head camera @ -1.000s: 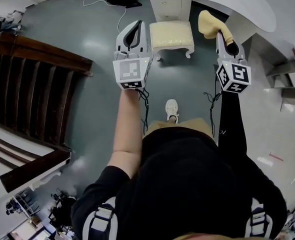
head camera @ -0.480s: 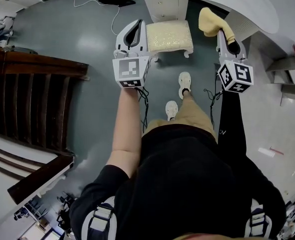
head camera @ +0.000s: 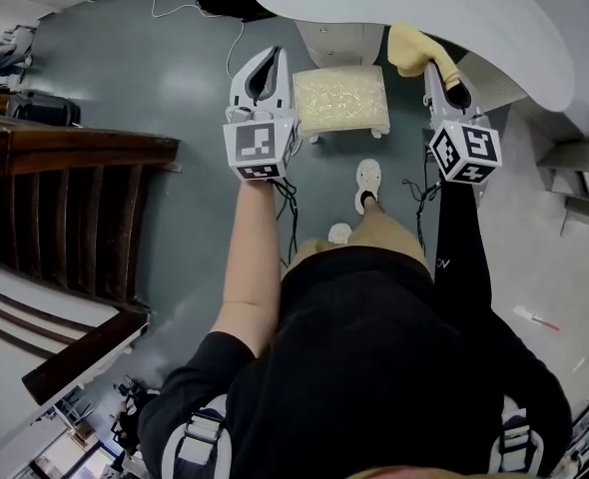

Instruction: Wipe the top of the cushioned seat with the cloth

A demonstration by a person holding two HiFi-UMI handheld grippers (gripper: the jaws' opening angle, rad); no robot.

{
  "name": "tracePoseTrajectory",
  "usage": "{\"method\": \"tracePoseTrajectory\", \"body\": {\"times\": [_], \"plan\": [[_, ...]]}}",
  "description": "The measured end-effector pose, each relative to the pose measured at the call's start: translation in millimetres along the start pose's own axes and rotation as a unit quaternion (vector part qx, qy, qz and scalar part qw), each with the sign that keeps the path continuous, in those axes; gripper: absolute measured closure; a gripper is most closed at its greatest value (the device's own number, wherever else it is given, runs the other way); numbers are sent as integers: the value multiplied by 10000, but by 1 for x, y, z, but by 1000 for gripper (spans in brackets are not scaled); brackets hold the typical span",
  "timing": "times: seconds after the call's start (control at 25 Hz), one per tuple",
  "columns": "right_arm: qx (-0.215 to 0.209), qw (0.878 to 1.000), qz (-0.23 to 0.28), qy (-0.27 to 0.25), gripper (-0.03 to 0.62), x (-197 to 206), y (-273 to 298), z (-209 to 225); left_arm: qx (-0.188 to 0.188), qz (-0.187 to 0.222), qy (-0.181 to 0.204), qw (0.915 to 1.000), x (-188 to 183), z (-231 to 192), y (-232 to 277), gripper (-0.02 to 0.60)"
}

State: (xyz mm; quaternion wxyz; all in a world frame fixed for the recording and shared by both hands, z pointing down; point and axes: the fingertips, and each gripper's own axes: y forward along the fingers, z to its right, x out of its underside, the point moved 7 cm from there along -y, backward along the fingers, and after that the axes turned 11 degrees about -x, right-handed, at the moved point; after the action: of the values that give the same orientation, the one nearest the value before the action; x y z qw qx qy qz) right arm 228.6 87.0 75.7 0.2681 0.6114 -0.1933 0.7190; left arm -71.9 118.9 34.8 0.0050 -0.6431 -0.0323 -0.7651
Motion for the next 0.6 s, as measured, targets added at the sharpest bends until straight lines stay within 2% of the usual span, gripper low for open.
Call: {"method": "tracePoseTrajectory", "body": {"times": [0.16, 0.32, 0.48, 0.6], "plan": [[-380, 9988, -245, 179, 536, 11, 46, 26, -166, -53, -3, 9998, 10, 0, 39, 574], [-878, 9930, -725, 327, 536, 39, 90, 42, -379, -217, 74, 9990, 30, 1, 70, 574], [-1175, 9850, -1128, 564, 537, 74, 123, 41, -451, -454, 118, 9979, 56, -5, 89, 574], [-1385, 9780, -1481, 497, 536, 105, 140, 28, -466, -666, 88, 9967, 82, -13, 95, 574]]}}
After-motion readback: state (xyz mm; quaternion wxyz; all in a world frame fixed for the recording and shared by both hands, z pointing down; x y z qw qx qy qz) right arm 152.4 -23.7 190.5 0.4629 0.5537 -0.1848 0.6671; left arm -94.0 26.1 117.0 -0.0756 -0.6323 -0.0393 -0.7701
